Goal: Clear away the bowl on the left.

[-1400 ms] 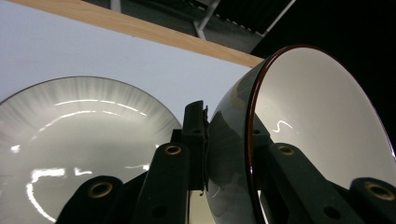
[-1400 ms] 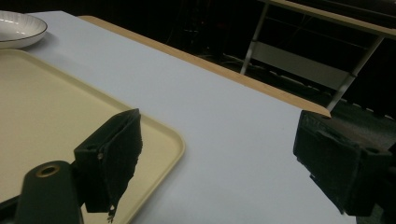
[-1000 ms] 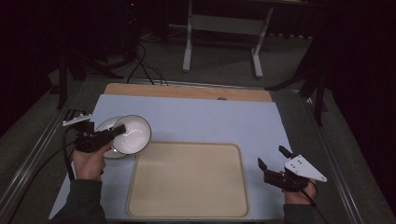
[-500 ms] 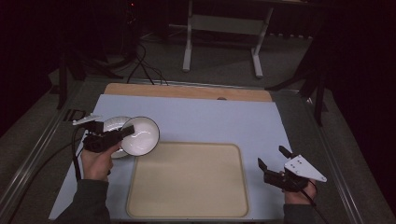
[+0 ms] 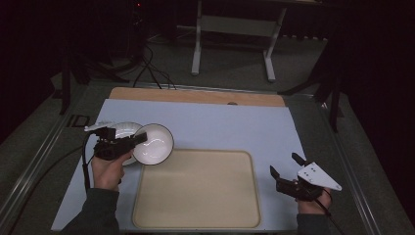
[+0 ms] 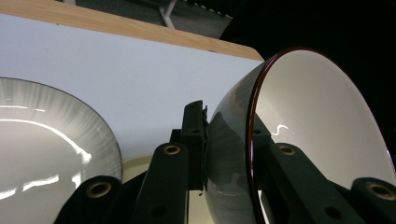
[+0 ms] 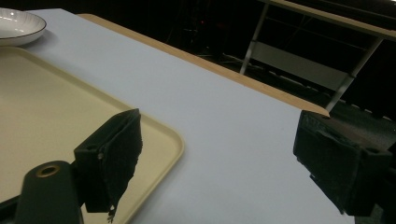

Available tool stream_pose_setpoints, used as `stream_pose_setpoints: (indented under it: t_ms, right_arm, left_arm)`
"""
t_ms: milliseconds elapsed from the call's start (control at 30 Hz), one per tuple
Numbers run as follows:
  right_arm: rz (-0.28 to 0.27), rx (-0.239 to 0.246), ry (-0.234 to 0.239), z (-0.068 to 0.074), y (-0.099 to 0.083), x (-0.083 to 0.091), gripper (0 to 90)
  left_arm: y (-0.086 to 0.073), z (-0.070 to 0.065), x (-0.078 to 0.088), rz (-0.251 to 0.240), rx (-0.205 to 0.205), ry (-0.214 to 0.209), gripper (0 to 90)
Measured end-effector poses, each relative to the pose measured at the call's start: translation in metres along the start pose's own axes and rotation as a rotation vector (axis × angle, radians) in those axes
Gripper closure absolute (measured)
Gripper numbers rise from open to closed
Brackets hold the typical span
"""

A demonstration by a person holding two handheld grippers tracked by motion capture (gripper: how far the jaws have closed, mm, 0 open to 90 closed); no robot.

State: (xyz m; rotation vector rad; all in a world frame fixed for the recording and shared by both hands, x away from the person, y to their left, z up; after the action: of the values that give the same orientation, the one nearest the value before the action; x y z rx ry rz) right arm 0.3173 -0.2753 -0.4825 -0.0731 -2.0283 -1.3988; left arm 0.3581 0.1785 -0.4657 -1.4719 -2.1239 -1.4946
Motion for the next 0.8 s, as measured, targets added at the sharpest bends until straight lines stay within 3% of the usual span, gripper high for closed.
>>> stream_pose_setpoints:
  t_ms: [200, 500, 800]
  right_arm:
    - [-0.001, 0.000, 0.001, 0.000, 0.000, 0.000, 15.1]
    - [0.000, 0.002, 0.002, 0.000, 0.000, -0.001, 15.1]
    - [-0.001, 0.006, 0.002, 0.000, 0.001, -0.001, 15.1]
  left_arm:
    - [-0.002, -0.003, -0.005, 0.011, -0.008, 0.007, 77.3]
    - [-0.001, -0.013, -0.007, 0.012, -0.019, -0.018, 77.2]
    - [-0.003, -0.023, -0.016, 0.031, -0.056, -0.015, 77.0]
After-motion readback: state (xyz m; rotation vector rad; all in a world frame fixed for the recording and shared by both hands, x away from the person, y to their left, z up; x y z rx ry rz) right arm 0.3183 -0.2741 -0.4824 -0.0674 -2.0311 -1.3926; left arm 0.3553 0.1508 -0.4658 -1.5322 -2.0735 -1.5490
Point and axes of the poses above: each handheld gripper's, and its own axes: x roughly backward along the jaws, y roughly out of its top, z roughly to its left, the point moved 8 cm from there along -x, roughly forward along the jaws, and after that the axes turned 15 degrees about z, right-handed, at the moved point
